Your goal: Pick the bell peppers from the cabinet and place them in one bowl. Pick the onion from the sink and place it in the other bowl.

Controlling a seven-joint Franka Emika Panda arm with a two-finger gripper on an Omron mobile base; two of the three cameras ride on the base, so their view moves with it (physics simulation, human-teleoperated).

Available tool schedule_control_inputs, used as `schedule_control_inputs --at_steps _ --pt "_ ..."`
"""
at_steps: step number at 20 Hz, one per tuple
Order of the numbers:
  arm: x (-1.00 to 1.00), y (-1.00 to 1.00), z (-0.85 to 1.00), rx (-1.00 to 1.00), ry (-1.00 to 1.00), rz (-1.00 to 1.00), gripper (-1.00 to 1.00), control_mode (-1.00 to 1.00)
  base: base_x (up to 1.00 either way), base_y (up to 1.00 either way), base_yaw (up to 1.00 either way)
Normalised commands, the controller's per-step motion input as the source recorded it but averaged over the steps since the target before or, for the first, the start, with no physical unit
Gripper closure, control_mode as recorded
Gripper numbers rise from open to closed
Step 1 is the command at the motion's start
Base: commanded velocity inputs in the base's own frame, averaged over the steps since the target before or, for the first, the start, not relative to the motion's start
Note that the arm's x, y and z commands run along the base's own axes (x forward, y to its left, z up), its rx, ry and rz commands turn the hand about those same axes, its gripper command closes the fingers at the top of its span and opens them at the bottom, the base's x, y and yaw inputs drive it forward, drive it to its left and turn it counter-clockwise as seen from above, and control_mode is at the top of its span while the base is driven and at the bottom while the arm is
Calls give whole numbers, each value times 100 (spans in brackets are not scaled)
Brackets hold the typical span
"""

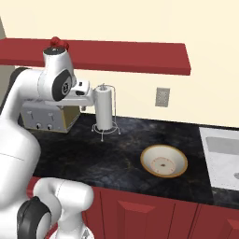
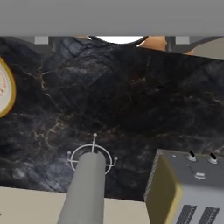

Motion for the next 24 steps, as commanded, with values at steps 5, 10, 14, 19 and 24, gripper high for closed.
schedule_control_inputs --at_steps 5,10,14,19,24 --pt "-44 1 48 0 -12 4 -100 -100 0 0 0" --pt "-35 6 57 0 -9 2 -100 -100 0 0 0" --pt "-24 20 49 0 -5 0 -100 -100 0 0 0" --pt "-8 26 42 0 -3 0 -100 -100 0 0 0" --pt "6 40 42 0 -2 0 -100 -100 0 0 0"
